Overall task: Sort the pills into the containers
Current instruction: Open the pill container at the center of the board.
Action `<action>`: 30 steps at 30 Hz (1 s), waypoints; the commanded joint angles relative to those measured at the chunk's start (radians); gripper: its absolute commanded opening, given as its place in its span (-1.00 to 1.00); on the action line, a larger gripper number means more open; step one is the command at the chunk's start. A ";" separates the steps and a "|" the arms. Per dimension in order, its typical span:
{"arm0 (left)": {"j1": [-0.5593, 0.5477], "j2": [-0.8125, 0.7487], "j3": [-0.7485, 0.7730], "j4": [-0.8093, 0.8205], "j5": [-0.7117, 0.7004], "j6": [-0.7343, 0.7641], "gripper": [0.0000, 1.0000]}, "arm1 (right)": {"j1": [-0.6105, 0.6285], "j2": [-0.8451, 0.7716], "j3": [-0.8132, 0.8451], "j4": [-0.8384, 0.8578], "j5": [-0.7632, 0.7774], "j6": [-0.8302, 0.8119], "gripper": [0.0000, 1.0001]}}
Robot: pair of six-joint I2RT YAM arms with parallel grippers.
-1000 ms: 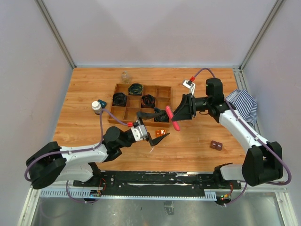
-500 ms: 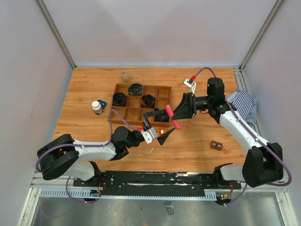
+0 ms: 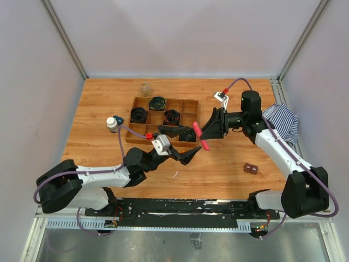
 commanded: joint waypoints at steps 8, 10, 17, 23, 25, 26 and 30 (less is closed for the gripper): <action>0.027 -0.063 -0.031 0.057 0.012 -0.727 0.94 | -0.007 -0.078 0.088 -0.028 0.025 -0.158 -0.80; 0.027 -0.054 -0.031 0.062 -0.008 -0.783 0.94 | -0.006 -0.085 0.093 -0.011 0.029 -0.164 -0.80; 0.027 0.036 0.043 0.054 -0.019 -0.845 0.82 | 0.017 -0.092 0.098 0.083 0.043 -0.146 -0.80; 0.027 0.105 0.100 0.075 -0.010 -0.830 0.76 | 0.025 -0.097 0.058 0.199 0.042 -0.061 -0.80; 0.028 0.124 0.118 0.075 -0.010 -0.830 0.68 | 0.027 -0.097 0.049 0.225 0.040 -0.042 -0.80; 0.030 0.131 0.126 0.073 -0.009 -0.831 0.64 | 0.026 -0.097 0.049 0.231 0.038 -0.036 -0.80; 0.041 0.152 0.136 0.096 0.001 -0.854 0.55 | 0.027 -0.102 0.044 0.243 0.034 -0.026 -0.80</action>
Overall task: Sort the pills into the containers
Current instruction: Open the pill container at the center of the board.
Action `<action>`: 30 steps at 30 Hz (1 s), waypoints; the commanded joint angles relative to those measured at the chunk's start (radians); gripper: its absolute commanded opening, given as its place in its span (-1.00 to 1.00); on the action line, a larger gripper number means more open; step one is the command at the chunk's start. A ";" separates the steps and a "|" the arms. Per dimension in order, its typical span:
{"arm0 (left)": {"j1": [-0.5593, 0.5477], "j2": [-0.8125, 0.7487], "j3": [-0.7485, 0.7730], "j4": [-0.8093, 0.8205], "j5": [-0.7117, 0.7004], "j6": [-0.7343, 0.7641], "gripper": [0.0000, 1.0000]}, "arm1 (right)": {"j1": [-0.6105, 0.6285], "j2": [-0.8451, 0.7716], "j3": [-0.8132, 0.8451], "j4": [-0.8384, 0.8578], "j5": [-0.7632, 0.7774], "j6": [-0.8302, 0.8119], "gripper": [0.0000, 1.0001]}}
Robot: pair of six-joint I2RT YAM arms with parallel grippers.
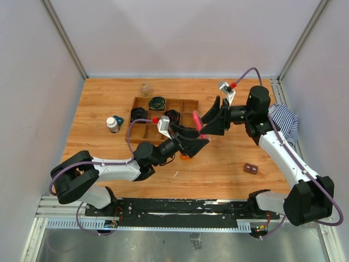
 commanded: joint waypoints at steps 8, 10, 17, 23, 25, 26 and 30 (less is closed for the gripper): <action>0.027 0.036 0.049 0.087 0.040 -0.070 0.47 | 0.016 -0.036 -0.026 0.088 -0.015 0.034 -0.79; 0.030 0.037 0.047 0.096 0.046 -0.088 0.43 | 0.015 -0.037 -0.026 0.089 -0.017 0.030 -0.78; 0.049 0.046 0.039 0.130 0.072 -0.112 0.11 | 0.016 -0.040 -0.023 0.058 -0.024 -0.012 -0.67; 0.073 0.067 0.024 0.186 0.139 -0.112 -0.81 | 0.016 -0.039 0.028 -0.122 -0.026 -0.129 -0.05; 0.076 0.072 0.023 0.188 0.154 -0.109 -0.92 | 0.014 -0.037 0.035 -0.123 -0.029 -0.106 0.08; 0.075 0.073 0.025 0.184 0.160 -0.105 -0.94 | 0.014 -0.036 0.041 -0.124 -0.030 -0.094 0.17; 0.075 0.065 0.027 0.157 0.180 -0.080 -1.00 | -0.001 -0.031 0.056 -0.124 -0.035 -0.044 0.48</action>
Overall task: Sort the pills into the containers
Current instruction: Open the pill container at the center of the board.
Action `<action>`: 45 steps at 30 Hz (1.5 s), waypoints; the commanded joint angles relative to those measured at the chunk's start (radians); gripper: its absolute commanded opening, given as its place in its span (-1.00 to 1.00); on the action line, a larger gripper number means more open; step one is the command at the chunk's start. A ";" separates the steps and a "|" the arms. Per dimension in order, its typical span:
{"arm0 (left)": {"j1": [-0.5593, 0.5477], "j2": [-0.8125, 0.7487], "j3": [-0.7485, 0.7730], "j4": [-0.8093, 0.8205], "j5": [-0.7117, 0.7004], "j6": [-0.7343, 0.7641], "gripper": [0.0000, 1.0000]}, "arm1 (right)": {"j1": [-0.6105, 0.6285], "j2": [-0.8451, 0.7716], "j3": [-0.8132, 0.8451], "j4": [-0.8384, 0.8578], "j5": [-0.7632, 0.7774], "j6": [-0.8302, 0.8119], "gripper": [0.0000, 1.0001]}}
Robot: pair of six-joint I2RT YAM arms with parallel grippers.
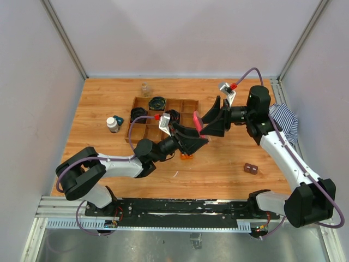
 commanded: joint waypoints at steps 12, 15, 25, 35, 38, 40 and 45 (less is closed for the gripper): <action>0.012 -0.026 0.015 0.013 0.032 0.033 -0.99 | -0.037 -0.019 0.077 -0.183 -0.039 -0.077 0.63; 0.012 -0.030 0.017 0.004 0.028 0.034 -0.99 | -0.035 -0.018 0.084 -0.234 -0.031 -0.115 0.61; 0.013 -0.042 0.021 -0.022 0.017 0.033 -1.00 | -0.016 -0.017 0.086 -0.284 -0.025 -0.168 0.26; 0.012 -0.047 0.025 -0.009 0.036 0.011 -0.07 | -0.016 -0.005 0.089 -0.277 -0.057 -0.136 -0.56; 0.013 -0.044 0.025 0.013 0.048 0.000 0.07 | -0.016 -0.003 0.080 -0.251 -0.065 -0.111 -0.60; 0.013 -0.041 0.027 0.026 0.058 -0.009 0.11 | -0.016 -0.003 0.075 -0.240 -0.068 -0.098 -0.63; 0.016 -0.035 0.030 0.050 0.073 -0.034 0.26 | -0.016 -0.002 0.070 -0.233 -0.071 -0.094 -0.68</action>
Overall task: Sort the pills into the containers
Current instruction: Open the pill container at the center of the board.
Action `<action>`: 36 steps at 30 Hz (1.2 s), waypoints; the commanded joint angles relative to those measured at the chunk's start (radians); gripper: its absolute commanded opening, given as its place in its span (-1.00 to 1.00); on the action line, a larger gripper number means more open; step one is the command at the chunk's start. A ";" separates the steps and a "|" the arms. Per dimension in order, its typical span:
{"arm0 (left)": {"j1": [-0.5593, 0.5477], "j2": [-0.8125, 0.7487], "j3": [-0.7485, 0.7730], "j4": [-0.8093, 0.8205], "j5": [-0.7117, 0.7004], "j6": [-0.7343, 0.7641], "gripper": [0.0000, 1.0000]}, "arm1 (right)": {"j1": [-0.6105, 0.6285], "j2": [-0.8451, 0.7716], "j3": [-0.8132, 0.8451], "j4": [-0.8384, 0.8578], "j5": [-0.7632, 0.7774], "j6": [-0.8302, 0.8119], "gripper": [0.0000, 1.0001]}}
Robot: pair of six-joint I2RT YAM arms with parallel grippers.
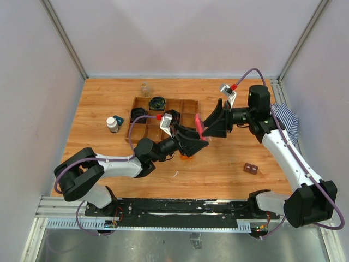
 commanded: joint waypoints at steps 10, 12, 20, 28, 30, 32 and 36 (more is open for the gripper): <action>0.013 -0.019 0.027 0.107 0.020 -0.040 0.54 | 0.006 0.000 0.012 0.021 -0.056 0.022 -0.70; 0.013 -0.017 0.025 0.108 0.019 -0.042 0.54 | 0.006 -0.002 0.013 0.020 -0.057 0.022 -0.71; 0.024 -0.002 0.017 0.134 0.037 -0.059 -0.41 | 0.005 0.009 0.016 0.029 -0.088 0.046 -0.79; 0.053 0.033 -0.001 0.255 0.121 -0.121 -1.00 | 0.002 0.050 -0.008 0.137 -0.179 0.174 -0.86; 0.059 0.034 -0.003 0.263 0.137 -0.126 -0.99 | 0.002 0.055 -0.007 0.137 -0.196 0.178 -0.87; 0.068 0.038 -0.005 0.278 0.155 -0.141 -0.99 | 0.001 0.060 -0.003 0.133 -0.205 0.180 -0.88; 0.080 0.045 -0.010 0.293 0.176 -0.161 -0.99 | 0.002 0.066 0.006 0.108 -0.212 0.160 -0.88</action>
